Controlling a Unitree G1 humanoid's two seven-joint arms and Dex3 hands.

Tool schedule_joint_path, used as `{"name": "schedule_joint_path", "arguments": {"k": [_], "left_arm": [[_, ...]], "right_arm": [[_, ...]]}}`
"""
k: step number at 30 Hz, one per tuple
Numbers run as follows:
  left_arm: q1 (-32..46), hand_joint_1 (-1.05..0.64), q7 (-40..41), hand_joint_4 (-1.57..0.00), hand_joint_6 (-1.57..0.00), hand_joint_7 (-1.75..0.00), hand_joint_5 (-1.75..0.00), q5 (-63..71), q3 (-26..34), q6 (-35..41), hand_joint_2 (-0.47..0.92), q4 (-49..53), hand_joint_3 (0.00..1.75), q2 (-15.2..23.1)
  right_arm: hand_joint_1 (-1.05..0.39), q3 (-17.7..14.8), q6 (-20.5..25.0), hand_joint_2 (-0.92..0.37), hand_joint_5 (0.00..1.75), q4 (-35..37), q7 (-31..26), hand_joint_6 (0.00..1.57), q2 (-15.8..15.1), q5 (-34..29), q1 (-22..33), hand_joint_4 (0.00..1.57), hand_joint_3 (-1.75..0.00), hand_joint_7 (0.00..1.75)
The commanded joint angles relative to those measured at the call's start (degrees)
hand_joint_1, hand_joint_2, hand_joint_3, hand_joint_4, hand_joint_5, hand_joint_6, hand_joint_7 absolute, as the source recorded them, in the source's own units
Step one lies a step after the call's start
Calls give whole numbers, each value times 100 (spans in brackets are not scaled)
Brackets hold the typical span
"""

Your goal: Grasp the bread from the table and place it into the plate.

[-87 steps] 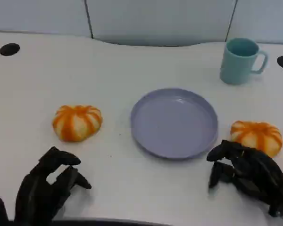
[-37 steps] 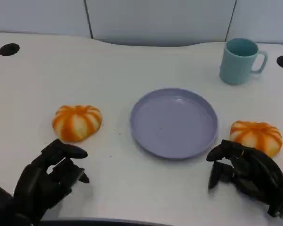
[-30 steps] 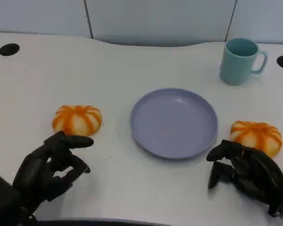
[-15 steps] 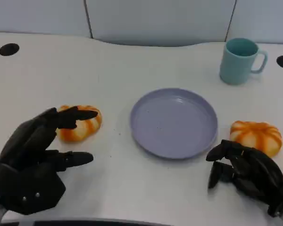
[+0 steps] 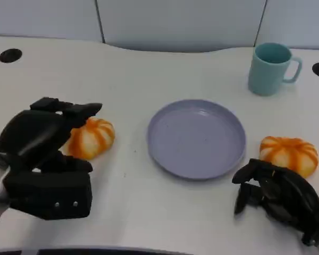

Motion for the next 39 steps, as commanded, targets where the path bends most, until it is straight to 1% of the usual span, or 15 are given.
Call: {"name": "schedule_joint_path", "arguments": {"k": [1, 7, 9, 11, 15, 19, 23, 27, 31, 39], "left_arm": [[-350, -86, -98, 0, -21, 0, -26, 195, -307, 362, 91, 148, 3, 107], [-837, -86, -63, 0, -22, -1, -23, 288, -719, 521, 91, 774, 1, 114], [-1040, -86, -92, 0, -21, 0, -23, 264, -820, 524, 91, 1061, 1, 85], [-1234, -86, -153, 0, -21, 0, -21, 223, -910, 532, 92, 1324, 1, 57], [-1620, -86, -219, -5, -20, 0, -23, 168, -1076, 564, 91, 1915, 0, -26], [-2087, -89, -163, -7, -20, 0, -24, 243, -1369, 579, 91, 2694, 0, -160], [-2446, -89, -51, -7, -21, -1, -25, 237, -1597, 539, 88, 3352, 0, -320], [-2803, -90, -35, -4, -19, 0, -24, 305, -1846, 712, 88, 3940, 0, -538], [-3082, -90, 30, -2, -18, 0, -25, 251, -1960, 801, 86, 4527, 0, -758], [-3455, -92, 74, 0, -20, -1, -28, 239, -2140, 972, 85, 5265, 0, -1046]], "right_arm": [[-50, -38, 270, -92, 159, 173, 1, 73, -50, -17, 148, 62, -13, 103], [-51, -49, 496, -92, 154, 43, -83, 76, -60, -10, 141, 62, -8, 101], [-51, -39, 482, -92, 153, -1, -70, 76, -65, -19, 156, 61, -9, 101], [-52, -5, 371, -92, 153, -35, -89, 75, -76, -73, 184, 61, -11, 101], [-54, 14, 448, -92, 154, -124, -144, 75, -90, -80, 212, 60, -10, 102], [-53, 60, 474, -92, 155, -193, -184, 74, -113, -119, 243, 60, -12, 104], [-51, 22, 446, -92, 156, -155, -100, 73, -93, -49, 244, 59, -12, 105], [-51, 24, 544, -92, 158, -230, -126, 72, -89, -55, 278, 59, -12, 106], [-51, 16, 560, -92, 156, -269, -163, 73, -72, -56, 308, 60, -12, 106], [-51, 8, 558, -92, 156, -284, -115, 72, -51, -30, 337, 60, -13, 107]]}}
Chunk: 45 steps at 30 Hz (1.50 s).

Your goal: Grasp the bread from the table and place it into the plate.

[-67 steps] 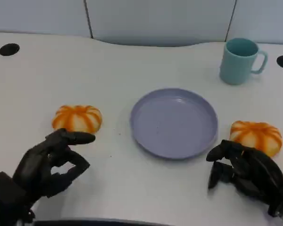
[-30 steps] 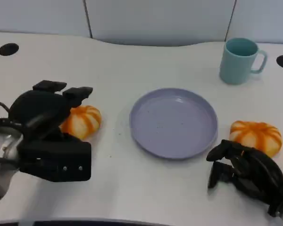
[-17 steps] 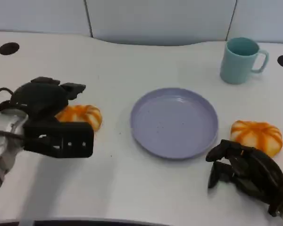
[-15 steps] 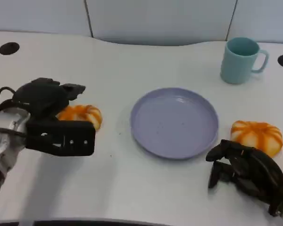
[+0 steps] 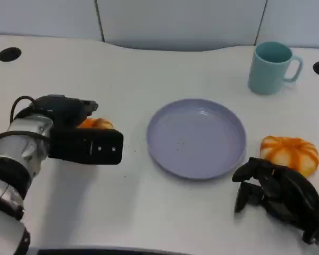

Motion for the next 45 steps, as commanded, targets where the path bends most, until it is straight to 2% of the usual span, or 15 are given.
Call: {"name": "schedule_joint_path", "arguments": {"k": [1, 7, 11, 18, 23, 28, 37, 41, 42, 43, 45], "left_arm": [[-256, -91, 88, 0, -20, -1, -29, -46, -113, 126, 85, 340, 0, -87], [-328, -89, 45, 0, -19, -1, -31, -87, -189, 299, 86, 572, 0, -259], [-311, -89, 46, 0, -18, 0, -31, -119, -203, 396, 85, 686, 0, -352], [-275, -89, 130, 0, -20, -1, -32, -170, -258, 501, 85, 792, 0, -484], [-272, -88, 133, -2, -22, -2, -34, -170, -320, 615, 84, 865, 0, -598], [-262, -86, 52, -2, -23, -2, -36, -199, -354, 688, 84, 927, 0, -672], [-174, -81, 16, -5, -26, -2, -38, -258, -374, 770, 78, 975, 0, -793], [-117, -70, 207, -23, -37, -7, -45, -208, -438, 789, 76, 985, 0, -792], [-102, -64, 277, -33, -54, -13, -64, -147, -502, 786, 79, 992, 0, -782], [-89, -61, 333, -35, -64, -17, -79, -89, -569, 773, 80, 1000, 0, -766], [-54, -55, 444, -43, -78, -24, -92, -61, -618, 732, 81, 1020, 1, -733]], "right_arm": [[-52, 4, 101, -92, 156, 117, -24, 72, -21, -40, 253, 60, -12, 107], [-53, 14, -19, -92, 154, 188, -3, 72, -29, -68, 248, 60, -13, 106], [-52, 11, 92, -92, 155, 143, -36, 72, -26, -41, 243, 61, -13, 106], [-52, -6, -115, -92, 155, 284, -1, 73, 5, -43, 218, 62, -13, 106], [-51, 9, 80, -92, 157, 99, -12, 72, -4, -4, 258, 60, -13, 106], [-54, 32, 93, -92, 160, 50, -7, 72, -14, -30, 269, 60, -13, 107], [-54, -60, -199, -92, 161, 336, 162, 73, 2, 42, 237, 59, -13, 104], [-53, -74, -176, -92, 161, 368, 172, 73, -4, 56, 221, 59, -14, 104], [-53, -71, -170, -92, 161, 345, 165, 73, -3, 55, 227, 59, -14, 104], [-53, -68, -147, -92, 161, 322, 170, 73, -6, 60, 231, 59, -14, 104], [-54, -69, -96, -92, 160, 295, 164, 72, -8, 73, 234, 58, -14, 104]]}}
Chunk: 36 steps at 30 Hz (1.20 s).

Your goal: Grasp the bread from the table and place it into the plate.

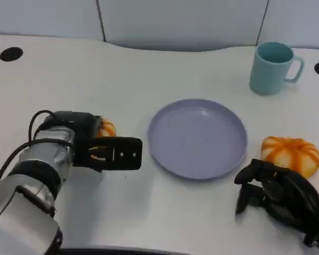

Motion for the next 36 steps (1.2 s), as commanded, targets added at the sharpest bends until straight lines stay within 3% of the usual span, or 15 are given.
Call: {"name": "schedule_joint_path", "arguments": {"k": [1, 4, 5, 7, 9, 11, 15, 21, 24, 25, 26, 27, 28, 33, 36], "left_arm": [[170, -51, 186, -53, -82, -38, -100, 85, -145, -65, 80, 117, 0, 79], [230, -43, 391, -59, -61, -107, -130, 64, -155, -114, 78, 134, 0, 128], [252, -42, 467, -61, -62, -110, -132, 76, -171, -129, 77, 140, 0, 144], [303, -43, 748, -65, -75, -86, -119, 162, -259, -168, 78, 137, 0, 184], [352, -40, 1055, -70, -87, -68, -147, 192, -301, -257, 79, 125, 1, 230], [378, -38, 1237, -70, -91, -59, -158, 191, -299, -350, 80, 122, 1, 267], [432, -32, 1581, -66, -83, -66, -160, 111, -204, -541, 84, 107, 4, 331], [478, -34, 1706, -71, -80, -71, -122, -281, 195, -708, 85, 69, 14, 320], [496, -35, 1786, -74, -82, -68, -124, -591, 526, -859, 83, 20, 16, 316], [502, -33, 1816, -72, -82, -80, -135, -730, 666, -936, 81, -3, 20, 313], [506, -30, 1824, -72, -69, -125, -155, -831, 771, -998, 69, -19, 46, 312], [508, -28, 1827, -72, -61, -150, -166, -891, 831, -1038, 54, -28, 77, 312], [513, -27, 1900, -74, -60, -160, -170, -939, 887, -1151, 48, -51, 91, 330], [417, -21, 2019, -85, -71, -174, -175, -1043, 1020, -1378, 29, -134, 140, 398], [323, -19, 1956, -80, -67, -175, -175, -1066, 1091, -1472, 27, -194, 141, 439]], "right_arm": [[-54, -23, 222, -92, 161, 135, -12, 72, -24, -13, 196, 58, -13, 104], [-55, -12, 233, -92, 160, 158, -40, 72, -40, -36, 182, 58, -13, 103], [-56, 0, 240, -92, 159, 146, -61, 72, -47, -51, 183, 58, -13, 104], [-55, 13, 235, -92, 158, 95, -68, 72, -46, -54, 206, 58, -13, 104], [-52, 14, 235, -92, 157, 47, -61, 70, -41, -40, 231, 58, -16, 107], [-52, 26, 246, -92, 157, 19, -77, 70, -44, -51, 243, 58, -16, 108], [-55, 27, 269, -92, 158, -5, -103, 70, -19, -35, 252, 59, -14, 108], [-53, 0, 250, -92, 157, 67, -82, 71, 11, 0, 239, 59, -12, 106], [-52, 6, 233, -92, 160, 98, -77, 72, 14, -2, 233, 59, -12, 103], [-51, 16, 217, -92, 161, 107, -89, 73, 15, -17, 231, 59, -12, 103], [-51, 24, 205, -92, 162, 112, -100, 74, 14, -29, 230, 59, -12, 103], [-51, 29, 193, -92, 163, 116, -104, 74, 13, -37, 229, 58, -14, 103], [-51, 44, 196, -92, 163, 73, -116, 74, 10, -47, 242, 58, -14, 104], [-50, 56, 393, -92, 161, -60, -118, 72, 12, 8, 265, 58, -14, 107], [-51, 72, 391, -92, 160, -87, -139, 72, 15, -18, 276, 59, -13, 107]]}}
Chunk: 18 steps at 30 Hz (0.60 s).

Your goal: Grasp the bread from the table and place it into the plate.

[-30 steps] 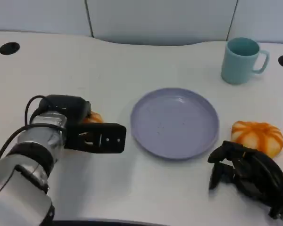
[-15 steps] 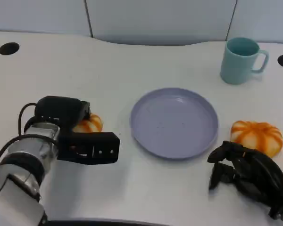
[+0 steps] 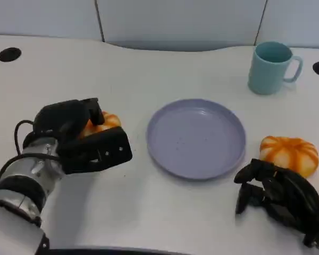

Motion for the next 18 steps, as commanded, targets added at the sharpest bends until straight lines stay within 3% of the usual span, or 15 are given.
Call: {"name": "schedule_joint_path", "arguments": {"k": [1, 7, 10, 18], "left_arm": [[-167, -20, 23, -77, -64, -175, -175, -74, 101, -162, 31, -128, 131, 203], [-369, -19, 253, -82, -64, -175, -175, 68, 14, -451, 42, -235, 105, 193], [-495, -19, 336, -84, -66, -175, -175, 134, -66, -523, 50, -255, 83, 131], [-731, -16, 428, -89, -70, -175, -175, 260, -233, -658, 51, -304, 79, -48]], "right_arm": [[-51, 42, 149, -92, 160, 54, -108, 71, 2, -103, 236, 59, -13, 107], [-51, 31, 69, -92, 161, 157, -67, 70, 0, -108, 195, 60, -14, 108], [-50, -3, 63, -92, 162, 275, -44, 71, 21, -75, 149, 61, -13, 108], [-51, 64, 191, -92, 159, 134, -136, 72, 5, -118, 170, 59, -12, 106]]}}
